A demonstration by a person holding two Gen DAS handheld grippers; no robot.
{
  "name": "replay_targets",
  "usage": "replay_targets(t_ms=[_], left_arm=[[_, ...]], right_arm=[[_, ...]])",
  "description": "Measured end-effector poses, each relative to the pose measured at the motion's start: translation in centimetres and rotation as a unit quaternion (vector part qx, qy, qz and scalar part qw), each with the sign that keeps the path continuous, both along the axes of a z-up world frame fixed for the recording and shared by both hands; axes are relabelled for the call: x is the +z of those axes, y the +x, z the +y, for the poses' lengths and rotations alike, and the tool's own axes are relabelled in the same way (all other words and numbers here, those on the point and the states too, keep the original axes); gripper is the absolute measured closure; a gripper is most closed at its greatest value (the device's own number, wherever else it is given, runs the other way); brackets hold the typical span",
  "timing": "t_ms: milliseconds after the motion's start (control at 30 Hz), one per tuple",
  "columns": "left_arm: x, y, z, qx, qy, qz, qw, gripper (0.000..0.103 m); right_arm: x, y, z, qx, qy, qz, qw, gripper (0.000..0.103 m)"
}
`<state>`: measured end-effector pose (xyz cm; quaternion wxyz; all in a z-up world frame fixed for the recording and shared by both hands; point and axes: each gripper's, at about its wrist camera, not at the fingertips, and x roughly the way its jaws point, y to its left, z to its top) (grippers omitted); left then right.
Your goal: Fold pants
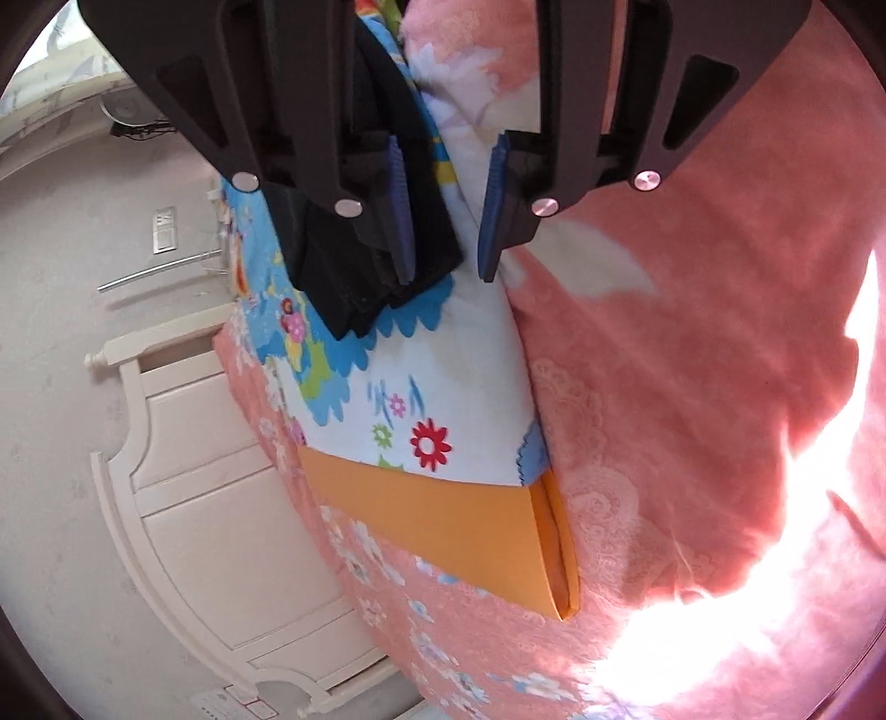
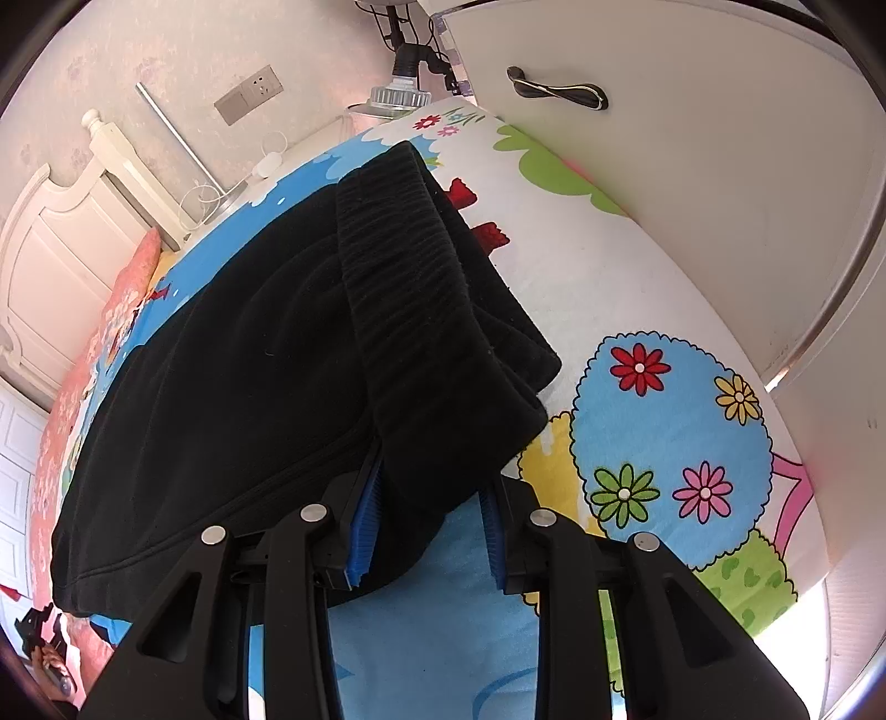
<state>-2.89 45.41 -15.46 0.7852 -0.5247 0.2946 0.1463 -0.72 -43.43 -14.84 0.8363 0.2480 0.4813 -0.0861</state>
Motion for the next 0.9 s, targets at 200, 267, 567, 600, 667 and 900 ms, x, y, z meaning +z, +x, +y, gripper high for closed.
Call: replay_targets(t_ms=[200,267,567,600,667,900], left_arm=[[-1.0,3.9,-2.2,-0.063,-0.038,0.017,0.9972,0.075],[-0.8,6.2,-3.4,-0.091,-0.015,0.03,0.9953,0.098],[0.2,7.4,-4.1,-0.075,0.062,0.085,0.9916,0.078],[1.0,6.6,-4.2,-0.051,0.079,0.089,0.9916,0.067],[4.1,5.5,-6.0,-0.033,0.144,0.064,0.987,0.063],[9.9,12.5,-29.6,-0.31,0.36,-0.07,0.8772,0.029]], right_arm=[[0.0,-0.1,0.1,0.0,-0.002,0.001,1.0,0.08],[0.0,0.0,0.1,-0.001,-0.002,0.003,1.0,0.08],[0.4,0.1,0.7,0.007,-0.036,0.011,0.999,0.079],[0.5,0.0,0.8,0.009,-0.039,0.012,0.999,0.079],[0.8,-0.1,1.1,0.014,-0.05,0.019,0.999,0.079],[2.4,-1.2,1.7,0.035,-0.097,0.046,0.994,0.079]])
